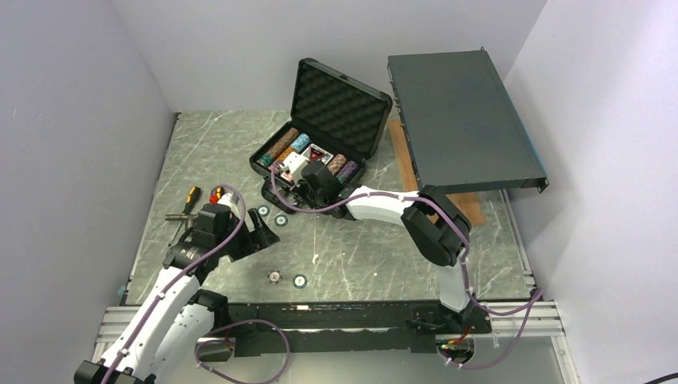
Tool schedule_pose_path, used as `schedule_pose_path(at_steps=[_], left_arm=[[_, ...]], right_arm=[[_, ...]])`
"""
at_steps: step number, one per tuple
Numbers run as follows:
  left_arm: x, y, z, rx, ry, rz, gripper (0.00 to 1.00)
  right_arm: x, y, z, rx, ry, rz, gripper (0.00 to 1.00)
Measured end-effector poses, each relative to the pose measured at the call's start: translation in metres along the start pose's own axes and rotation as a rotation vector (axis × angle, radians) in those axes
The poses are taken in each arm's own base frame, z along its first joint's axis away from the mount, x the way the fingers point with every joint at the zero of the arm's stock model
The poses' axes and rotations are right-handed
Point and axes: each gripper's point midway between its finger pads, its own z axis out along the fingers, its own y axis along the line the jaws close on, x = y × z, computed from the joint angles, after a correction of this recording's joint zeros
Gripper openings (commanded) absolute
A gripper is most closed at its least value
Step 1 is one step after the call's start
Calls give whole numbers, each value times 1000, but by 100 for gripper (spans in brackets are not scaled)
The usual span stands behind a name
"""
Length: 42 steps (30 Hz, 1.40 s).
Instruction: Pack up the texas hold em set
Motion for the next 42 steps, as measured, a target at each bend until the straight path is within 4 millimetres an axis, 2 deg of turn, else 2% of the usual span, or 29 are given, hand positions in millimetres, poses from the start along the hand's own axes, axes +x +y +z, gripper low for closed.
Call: schedule_pose_path(at_steps=[36,39,42], left_arm=[[0,-6,4,28,15,-2,88],[-1,-7,3,32,10,0,88],[-1,-7,3,33,10,0,88]], right_arm=[[-1,-5,-3,-10,-3,3,0],[1,-23,-8,36,10,-4,0],[-1,-26,-13,21,9,7,0]])
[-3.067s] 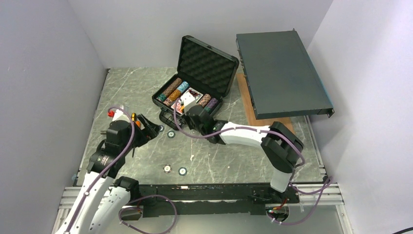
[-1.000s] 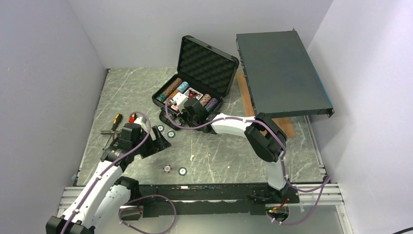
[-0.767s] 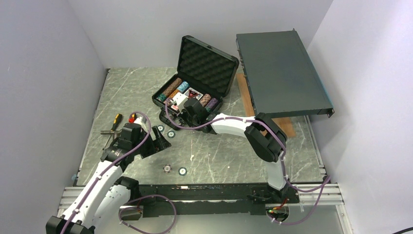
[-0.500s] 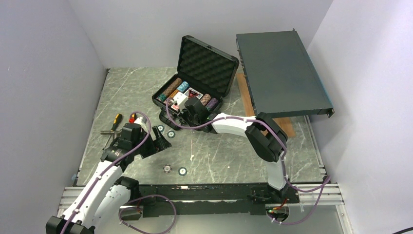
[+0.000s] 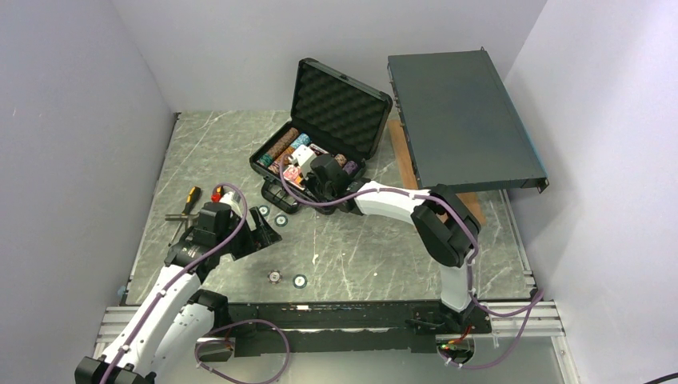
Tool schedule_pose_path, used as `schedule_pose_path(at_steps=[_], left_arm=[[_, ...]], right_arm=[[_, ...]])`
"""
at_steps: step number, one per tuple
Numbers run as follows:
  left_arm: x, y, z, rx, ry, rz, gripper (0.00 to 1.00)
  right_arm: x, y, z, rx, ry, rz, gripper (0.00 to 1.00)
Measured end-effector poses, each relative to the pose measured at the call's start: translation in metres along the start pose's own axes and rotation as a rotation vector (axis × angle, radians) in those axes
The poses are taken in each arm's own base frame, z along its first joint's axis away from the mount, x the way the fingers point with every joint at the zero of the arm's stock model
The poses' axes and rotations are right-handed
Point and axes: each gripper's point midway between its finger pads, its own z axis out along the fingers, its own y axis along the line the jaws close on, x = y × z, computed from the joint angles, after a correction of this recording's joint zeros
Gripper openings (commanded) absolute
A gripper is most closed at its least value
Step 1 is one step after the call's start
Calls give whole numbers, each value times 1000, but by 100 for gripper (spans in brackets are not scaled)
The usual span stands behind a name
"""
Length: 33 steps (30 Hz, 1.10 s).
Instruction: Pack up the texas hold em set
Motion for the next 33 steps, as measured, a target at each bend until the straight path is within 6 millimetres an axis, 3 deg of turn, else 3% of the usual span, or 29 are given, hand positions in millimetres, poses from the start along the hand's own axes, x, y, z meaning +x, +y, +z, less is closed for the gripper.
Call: schedule_pose_path(at_steps=[5,10,14,18,21,23,33], left_arm=[[1,-1,0,3,4,-1,88],[2,0,1,2,13,-2,88],[1,-1,2,2,13,-3,88],[1,-2,4,7,18,-3,89],[3,1,8,-2,29,-9,99],[8,6,12,-15,43,-18,100],[24,23,25,-79,122,-48,95]], right_arm=[[1,-22,-2,66,6,-1,0],[4,-32,-2,86,12,8,0],[3,-28,-9,85,14,1,0],[-11,-15,-18,94,-14,-24,0],[-21,0,-24,68,-37,-39,0],[-25,9,-26,47,-48,-46,0],[-11,1,-14,11,-19,-17,0]])
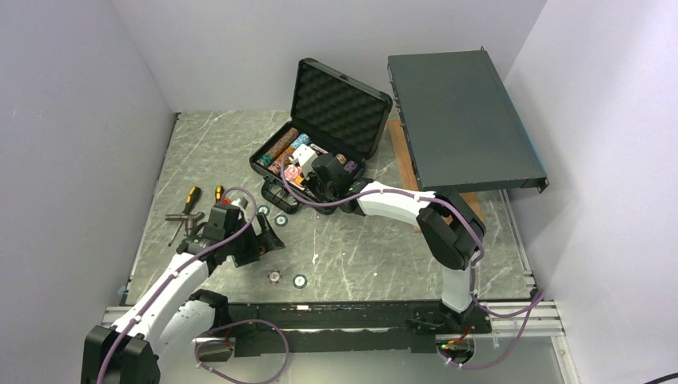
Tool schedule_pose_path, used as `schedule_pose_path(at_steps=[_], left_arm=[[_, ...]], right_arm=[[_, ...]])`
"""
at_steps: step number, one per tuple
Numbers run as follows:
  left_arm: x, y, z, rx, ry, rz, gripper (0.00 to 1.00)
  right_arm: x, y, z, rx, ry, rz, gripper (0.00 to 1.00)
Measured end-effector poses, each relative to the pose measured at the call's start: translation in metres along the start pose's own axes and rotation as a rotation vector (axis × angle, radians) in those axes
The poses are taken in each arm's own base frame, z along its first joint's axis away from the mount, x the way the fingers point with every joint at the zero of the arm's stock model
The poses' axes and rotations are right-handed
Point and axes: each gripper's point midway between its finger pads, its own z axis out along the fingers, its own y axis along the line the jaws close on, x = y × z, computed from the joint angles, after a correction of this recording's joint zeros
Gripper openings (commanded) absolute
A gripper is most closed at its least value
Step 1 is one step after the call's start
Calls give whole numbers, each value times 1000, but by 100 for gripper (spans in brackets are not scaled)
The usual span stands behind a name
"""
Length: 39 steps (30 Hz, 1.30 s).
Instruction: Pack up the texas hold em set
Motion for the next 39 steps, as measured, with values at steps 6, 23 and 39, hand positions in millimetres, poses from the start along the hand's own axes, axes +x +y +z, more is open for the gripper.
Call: schedule_pose_path(at_steps=[6,23,39], left_arm=[[9,5,4,-9,24,-10,93],[32,6,10,-73,99,10,86],[40,11,10,-124,102,30,82]], right_arm=[[2,4,2,-39,0,4,0],[29,15,20,-69,64,2,0],[-6,3,-7,-27,37,59,62]])
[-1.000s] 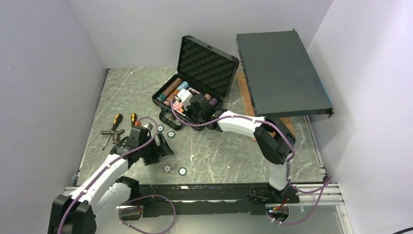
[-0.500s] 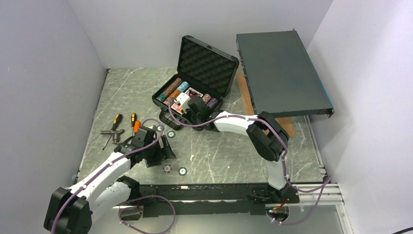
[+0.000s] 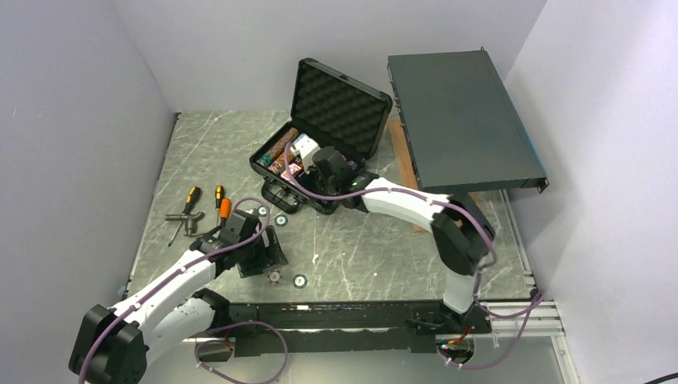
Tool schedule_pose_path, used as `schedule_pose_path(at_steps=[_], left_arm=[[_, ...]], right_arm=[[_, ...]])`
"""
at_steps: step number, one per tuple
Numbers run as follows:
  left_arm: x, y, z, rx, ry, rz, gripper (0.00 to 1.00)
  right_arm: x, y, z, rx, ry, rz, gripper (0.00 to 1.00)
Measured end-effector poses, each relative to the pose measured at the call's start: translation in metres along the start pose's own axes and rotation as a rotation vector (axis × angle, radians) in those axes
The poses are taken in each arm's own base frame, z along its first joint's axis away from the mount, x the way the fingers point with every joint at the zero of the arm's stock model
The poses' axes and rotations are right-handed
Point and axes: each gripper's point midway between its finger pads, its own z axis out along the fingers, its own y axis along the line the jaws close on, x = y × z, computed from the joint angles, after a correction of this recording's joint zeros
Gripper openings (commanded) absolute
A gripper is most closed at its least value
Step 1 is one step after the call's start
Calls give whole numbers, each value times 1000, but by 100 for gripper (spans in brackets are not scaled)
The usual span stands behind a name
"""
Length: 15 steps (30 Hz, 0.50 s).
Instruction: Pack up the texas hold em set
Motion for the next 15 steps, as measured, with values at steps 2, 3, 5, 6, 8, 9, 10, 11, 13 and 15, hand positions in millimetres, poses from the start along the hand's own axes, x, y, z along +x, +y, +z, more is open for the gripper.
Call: schedule_pose_path(at_steps=[2,3,5,6,8,9,10,11,13,15], left_arm=[[1,2,0,-13,0,5,78],[2,3,0,-18,0,5,77],[5,4,1,-34,7,12,77],[7,5,2,-43,13,18,78],[13,6,4,-75,35,39,81],[17,6,4,-94,51,46,81],[21,6,5,-108,64,56,81],[23,5,5,-122,76,63,81],[27,4,6,-166,94,71,79],[29,5,8,-211,103,70,76]], right_arm=[[-25,-2,-26,5,-68,41,61],[-34,-3,-39,5,-97,60,61],[-52,-5,-69,6,-176,110,61],[-56,-5,-80,5,-206,129,61],[-51,-5,-101,-2,-241,169,61],[-45,-4,-106,-7,-247,187,61],[-35,-2,-108,-12,-236,200,61],[-19,1,-109,-18,-208,215,61],[9,7,-107,-30,-149,233,61],[35,12,-106,-39,-83,249,61]])
